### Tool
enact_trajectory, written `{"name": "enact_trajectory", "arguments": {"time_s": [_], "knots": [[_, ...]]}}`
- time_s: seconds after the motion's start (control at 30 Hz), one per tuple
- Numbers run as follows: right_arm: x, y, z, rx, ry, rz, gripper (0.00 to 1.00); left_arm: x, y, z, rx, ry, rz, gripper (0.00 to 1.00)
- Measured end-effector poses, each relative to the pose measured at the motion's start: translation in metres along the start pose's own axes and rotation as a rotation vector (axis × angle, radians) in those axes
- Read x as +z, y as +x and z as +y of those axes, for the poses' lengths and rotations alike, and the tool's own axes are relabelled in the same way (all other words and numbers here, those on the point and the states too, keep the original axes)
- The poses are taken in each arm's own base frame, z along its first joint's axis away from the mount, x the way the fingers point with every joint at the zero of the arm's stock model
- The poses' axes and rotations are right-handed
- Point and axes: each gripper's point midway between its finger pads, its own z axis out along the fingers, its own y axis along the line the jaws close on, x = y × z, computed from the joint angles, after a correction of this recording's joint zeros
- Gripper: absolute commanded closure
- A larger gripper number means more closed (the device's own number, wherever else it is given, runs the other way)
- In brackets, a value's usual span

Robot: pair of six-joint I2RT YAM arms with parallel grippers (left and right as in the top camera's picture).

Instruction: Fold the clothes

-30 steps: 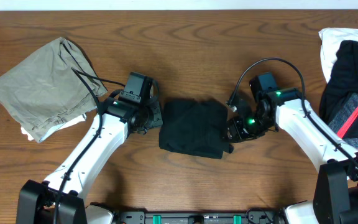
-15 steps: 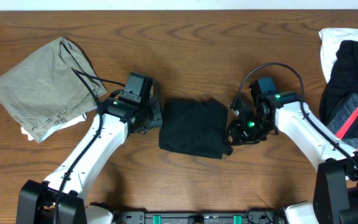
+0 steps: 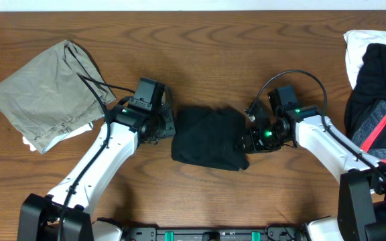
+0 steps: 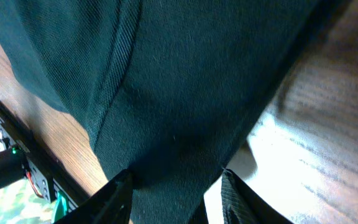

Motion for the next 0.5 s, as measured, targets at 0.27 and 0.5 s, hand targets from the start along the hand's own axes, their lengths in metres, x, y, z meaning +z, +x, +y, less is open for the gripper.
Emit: {"name": "enact_trajectory", "arguments": {"time_s": [0.27, 0.5], "knots": [[-0.001, -0.010, -0.012, 0.048, 0.073, -0.043, 0.52, 0.000, 0.000, 0.000, 0.000, 0.000, 0.000, 0.62], [-0.001, -0.019, -0.015, 0.067, 0.092, -0.081, 0.52, 0.000, 0.000, 0.000, 0.000, 0.000, 0.000, 0.62]]}}
